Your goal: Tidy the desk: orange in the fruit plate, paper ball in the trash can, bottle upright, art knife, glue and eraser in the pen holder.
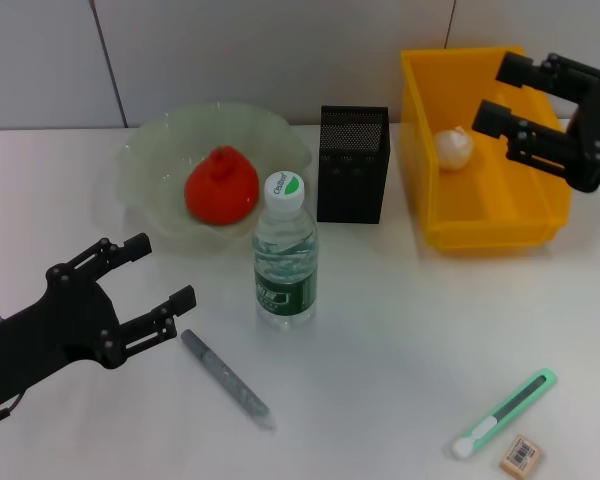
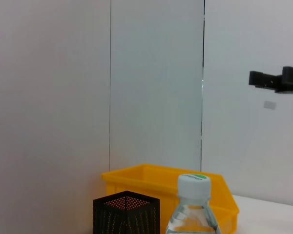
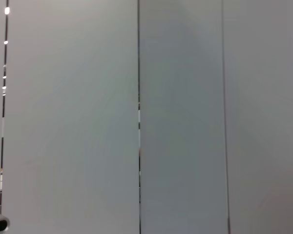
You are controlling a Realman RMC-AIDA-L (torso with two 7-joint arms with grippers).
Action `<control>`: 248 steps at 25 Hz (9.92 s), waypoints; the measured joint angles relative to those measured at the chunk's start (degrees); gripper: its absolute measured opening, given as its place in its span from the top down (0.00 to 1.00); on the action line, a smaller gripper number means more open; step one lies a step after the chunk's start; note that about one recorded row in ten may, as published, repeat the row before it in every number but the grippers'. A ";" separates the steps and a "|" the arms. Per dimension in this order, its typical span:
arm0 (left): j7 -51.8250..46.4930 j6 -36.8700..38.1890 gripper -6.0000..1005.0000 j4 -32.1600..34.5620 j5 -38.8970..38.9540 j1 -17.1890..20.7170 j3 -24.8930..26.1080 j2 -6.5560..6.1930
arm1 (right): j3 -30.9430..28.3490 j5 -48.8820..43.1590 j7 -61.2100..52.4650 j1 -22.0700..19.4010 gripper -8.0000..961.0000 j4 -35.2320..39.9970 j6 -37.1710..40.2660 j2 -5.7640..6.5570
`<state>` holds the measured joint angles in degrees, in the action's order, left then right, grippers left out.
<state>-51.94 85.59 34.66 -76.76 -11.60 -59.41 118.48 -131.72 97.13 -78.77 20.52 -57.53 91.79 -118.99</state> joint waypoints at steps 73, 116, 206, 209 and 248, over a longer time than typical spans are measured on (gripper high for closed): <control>2.90 -3.06 0.18 -9.95 2.33 -2.24 1.41 0.18 | 2.18 -55.99 -48.46 3.53 0.34 -26.97 5.00 1.29; 3.61 -2.52 0.18 -10.05 2.32 -2.37 1.14 0.09 | 36.96 -69.08 -48.30 15.68 0.34 -18.57 5.32 0.77; 3.69 -1.61 0.18 -9.61 2.31 -2.29 1.40 0.09 | 51.06 -70.14 -46.34 15.75 0.60 -17.95 1.89 -0.28; 3.70 -1.61 0.18 -9.61 2.31 -2.29 1.41 0.09 | 51.39 -70.27 -46.44 15.84 0.63 -17.38 1.26 -0.28; 3.69 -1.48 0.18 -9.43 2.41 -2.77 1.40 0.00 | 51.61 -71.81 -47.41 16.67 0.83 -16.87 -0.20 -0.29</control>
<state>-48.25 84.11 25.23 -74.35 -14.37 -58.01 118.47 -80.11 25.32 -126.18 37.19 -74.40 91.59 -119.28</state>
